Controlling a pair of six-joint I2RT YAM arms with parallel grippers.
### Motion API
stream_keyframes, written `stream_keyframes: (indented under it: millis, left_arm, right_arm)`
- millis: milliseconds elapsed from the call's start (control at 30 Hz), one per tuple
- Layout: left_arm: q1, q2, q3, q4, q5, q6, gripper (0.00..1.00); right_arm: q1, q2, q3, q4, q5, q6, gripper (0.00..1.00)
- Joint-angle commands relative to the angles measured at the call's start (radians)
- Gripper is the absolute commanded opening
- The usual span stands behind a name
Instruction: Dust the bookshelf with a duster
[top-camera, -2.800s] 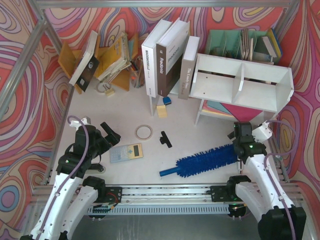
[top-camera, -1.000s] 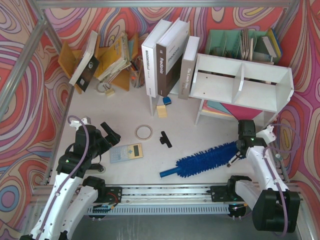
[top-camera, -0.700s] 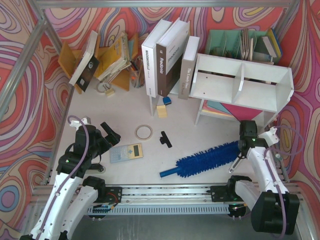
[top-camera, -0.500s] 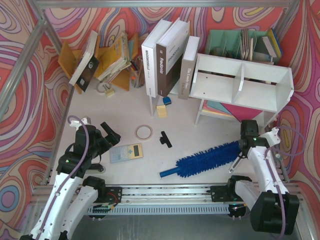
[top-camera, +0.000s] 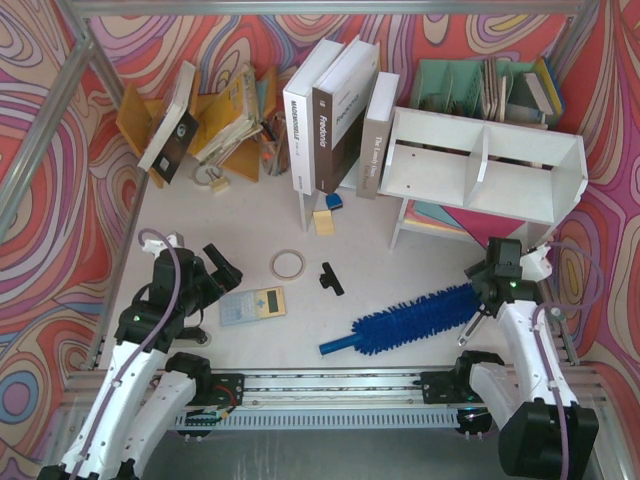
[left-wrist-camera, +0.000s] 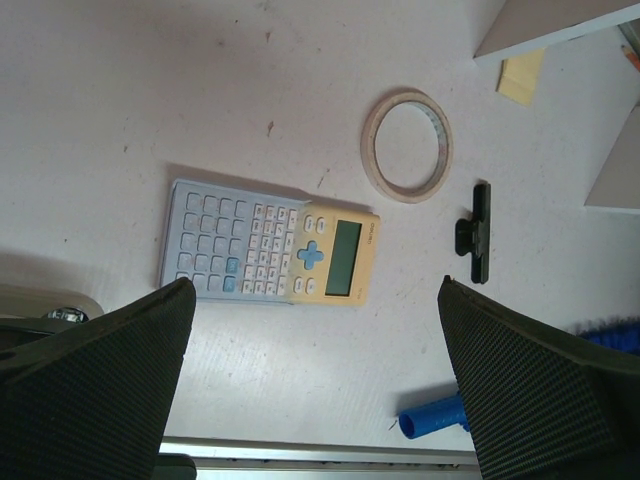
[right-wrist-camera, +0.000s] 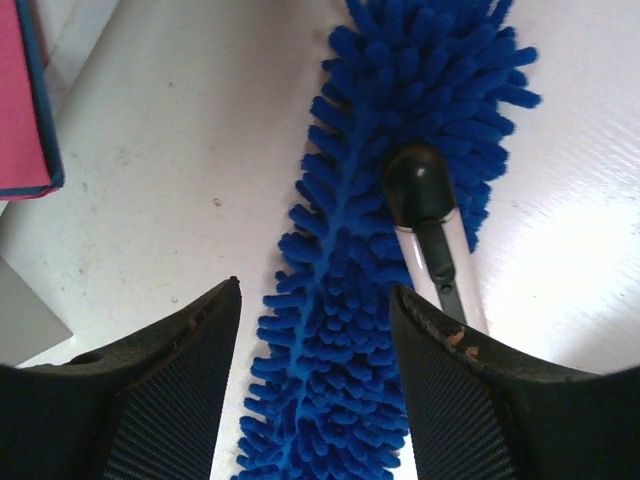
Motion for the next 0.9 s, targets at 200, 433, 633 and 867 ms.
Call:
stream_keyframes:
  millis: [200, 433, 633, 867]
  left_arm:
    - [-0.004, -0.014, -0.004, 0.008, 0.019, 0.018, 0.98]
    - [-0.003, -0.021, -0.006, 0.010, 0.028, 0.017, 0.98]
    - [-0.004, 0.004, 0.000, 0.013, 0.042, 0.023, 0.98]
    - [-0.004, 0.024, -0.005, 0.033, 0.079, 0.030, 0.98]
  right_arm:
    - [-0.009, 0.082, -0.072, 0.119, -0.017, 0.005, 0.63]
    - [-0.036, 0.117, -0.094, 0.078, 0.085, 0.092, 0.68]
    - [-0.147, 0.096, -0.132, 0.091, 0.039, 0.083, 0.68]
    - [-0.164, 0.044, -0.091, 0.051, 0.071, 0.035, 0.69]
